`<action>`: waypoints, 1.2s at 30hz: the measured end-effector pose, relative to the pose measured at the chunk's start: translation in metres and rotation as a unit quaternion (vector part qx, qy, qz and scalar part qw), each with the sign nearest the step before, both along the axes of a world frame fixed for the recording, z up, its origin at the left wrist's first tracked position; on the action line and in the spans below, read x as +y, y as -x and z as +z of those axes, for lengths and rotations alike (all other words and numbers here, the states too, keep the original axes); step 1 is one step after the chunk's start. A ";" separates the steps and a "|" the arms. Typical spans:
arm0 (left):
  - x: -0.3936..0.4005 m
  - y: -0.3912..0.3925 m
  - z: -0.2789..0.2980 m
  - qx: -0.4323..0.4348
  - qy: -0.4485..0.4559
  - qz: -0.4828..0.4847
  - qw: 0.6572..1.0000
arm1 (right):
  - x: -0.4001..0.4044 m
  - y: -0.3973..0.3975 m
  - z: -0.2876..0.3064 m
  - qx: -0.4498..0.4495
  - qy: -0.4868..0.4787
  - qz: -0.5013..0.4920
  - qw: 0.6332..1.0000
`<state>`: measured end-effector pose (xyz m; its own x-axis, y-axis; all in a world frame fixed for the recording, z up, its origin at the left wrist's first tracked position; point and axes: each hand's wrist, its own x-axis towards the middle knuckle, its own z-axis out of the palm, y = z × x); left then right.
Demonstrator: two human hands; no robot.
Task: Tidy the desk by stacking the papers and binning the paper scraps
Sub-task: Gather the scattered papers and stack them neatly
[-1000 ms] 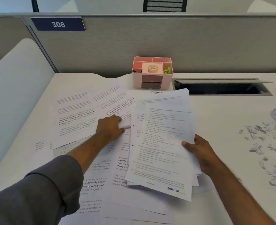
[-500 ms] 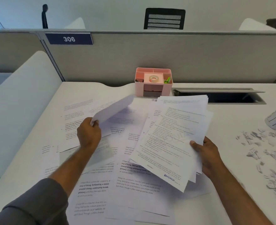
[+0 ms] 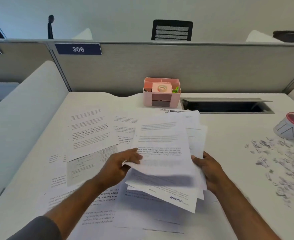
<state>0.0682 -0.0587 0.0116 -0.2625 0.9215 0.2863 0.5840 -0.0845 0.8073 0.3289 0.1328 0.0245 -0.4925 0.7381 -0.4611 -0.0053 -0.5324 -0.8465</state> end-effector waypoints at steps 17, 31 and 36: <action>-0.008 0.040 0.013 -0.558 0.080 0.196 0.802 | -0.020 -0.017 0.010 0.122 0.047 0.028 0.991; 0.027 -0.009 0.055 -0.514 0.172 0.068 0.837 | -0.031 -0.009 0.049 0.045 -0.076 0.133 0.987; 0.029 -0.015 0.083 -0.430 0.092 0.055 0.896 | -0.030 0.003 0.070 0.013 -0.200 0.050 0.978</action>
